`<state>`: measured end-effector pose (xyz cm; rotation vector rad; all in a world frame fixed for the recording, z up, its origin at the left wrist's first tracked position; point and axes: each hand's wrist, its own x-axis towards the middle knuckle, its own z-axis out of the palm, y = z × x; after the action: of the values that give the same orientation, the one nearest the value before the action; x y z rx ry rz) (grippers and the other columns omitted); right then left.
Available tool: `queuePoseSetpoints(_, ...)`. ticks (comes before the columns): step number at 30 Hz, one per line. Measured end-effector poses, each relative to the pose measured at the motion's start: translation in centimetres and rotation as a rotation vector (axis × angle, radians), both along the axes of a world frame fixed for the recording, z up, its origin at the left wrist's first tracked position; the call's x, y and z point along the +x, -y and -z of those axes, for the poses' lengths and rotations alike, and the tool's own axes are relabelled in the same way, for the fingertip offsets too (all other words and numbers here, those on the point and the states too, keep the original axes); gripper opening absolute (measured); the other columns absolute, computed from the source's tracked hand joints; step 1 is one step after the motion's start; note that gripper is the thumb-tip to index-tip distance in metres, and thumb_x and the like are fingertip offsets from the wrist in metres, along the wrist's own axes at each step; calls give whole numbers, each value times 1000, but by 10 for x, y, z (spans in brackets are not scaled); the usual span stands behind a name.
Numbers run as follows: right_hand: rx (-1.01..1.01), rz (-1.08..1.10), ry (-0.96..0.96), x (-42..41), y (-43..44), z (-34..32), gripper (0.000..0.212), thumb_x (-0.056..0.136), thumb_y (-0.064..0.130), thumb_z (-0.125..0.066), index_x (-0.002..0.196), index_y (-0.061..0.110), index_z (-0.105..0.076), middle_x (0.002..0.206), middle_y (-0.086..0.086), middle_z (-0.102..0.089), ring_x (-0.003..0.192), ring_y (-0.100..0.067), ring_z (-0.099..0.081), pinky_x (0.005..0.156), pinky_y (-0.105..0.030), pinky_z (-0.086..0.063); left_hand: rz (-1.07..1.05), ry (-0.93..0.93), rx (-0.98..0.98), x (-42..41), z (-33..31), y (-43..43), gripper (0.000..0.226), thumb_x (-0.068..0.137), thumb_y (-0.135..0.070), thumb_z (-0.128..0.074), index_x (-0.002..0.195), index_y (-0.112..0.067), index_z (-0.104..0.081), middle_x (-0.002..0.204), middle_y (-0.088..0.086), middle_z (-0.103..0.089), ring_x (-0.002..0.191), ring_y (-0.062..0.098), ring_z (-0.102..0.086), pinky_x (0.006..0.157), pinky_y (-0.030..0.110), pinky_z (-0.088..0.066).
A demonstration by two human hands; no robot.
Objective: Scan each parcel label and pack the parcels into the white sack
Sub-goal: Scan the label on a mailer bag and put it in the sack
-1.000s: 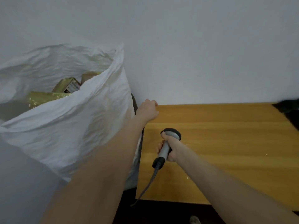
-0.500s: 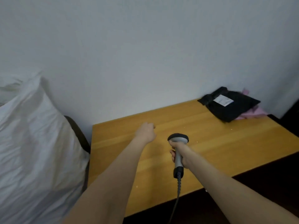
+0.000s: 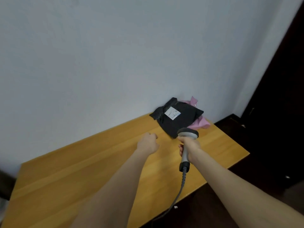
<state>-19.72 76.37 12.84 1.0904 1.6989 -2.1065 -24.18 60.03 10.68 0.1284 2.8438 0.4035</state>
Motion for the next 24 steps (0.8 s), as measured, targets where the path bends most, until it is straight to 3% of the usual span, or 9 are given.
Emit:
queuePoseSetpoints(7, 52, 68, -15, -80, -73, 12, 16, 86, 14, -70, 76, 6, -60, 52, -5, -55, 44, -15, -50, 45, -25, -45, -70, 94, 124, -76, 44, -64, 67, 88, -43, -61, 142, -13, -36, 139, 10, -47, 122, 27, -50, 90, 34, -44)
queuePoseSetpoints(12, 139, 99, -42, -160, -100, 41, 19, 84, 16, -73, 77, 7, -58, 53, -6, -57, 46, -17, -53, 51, -28, -49, -358, 237, 523, -148, 96, -98, 76, 83, -40, -70, 141, -7, -34, 140, 8, -48, 126, 26, -48, 87, 27, -41)
queuePoseSetpoints(15, 145, 95, -17, -205, -109, 64, 16, 84, 14, -73, 80, 7, -60, 60, -8, -61, 49, -16, -55, 49, -27, -49, -615, 352, 728, -185, 128, -112, 82, 82, -41, -72, 144, -5, -32, 145, 11, -42, 132, 30, -42, 103, 40, -40)
queuePoseSetpoints(18, 153, 83, 10, -236, -115, 88, 13, 84, 14, -73, 87, 6, -64, 61, -7, -62, 47, -14, -56, 48, -26, -49, -820, 462, 800, -210, 158, -120, 84, 79, -44, -73, 142, -3, -34, 144, 13, -44, 130, 34, -43, 104, 48, -40)
queuePoseSetpoints(21, 173, 35, 24, -255, -118, 105, 14, 84, 16, -74, 86, 6, -64, 58, -5, -62, 44, -12, -55, 43, -24, -47, -934, 414, 872, -231, 178, -126, 68, 80, -32, -76, 132, 0, -47, 132, 16, -54, 121, 35, -51, 101, 44, -43)
queuePoseSetpoints(24, 166, -9, 27, -265, -116, 114, 15, 83, 15, -74, 77, 7, -63, 54, -5, -62, 44, -14, -56, 45, -25, -48, -986, 310, 769, -239, 185, -115, 24, 86, -16, -69, 107, -5, -65, 114, 15, -64, 104, 32, -58, 85, 34, -47)
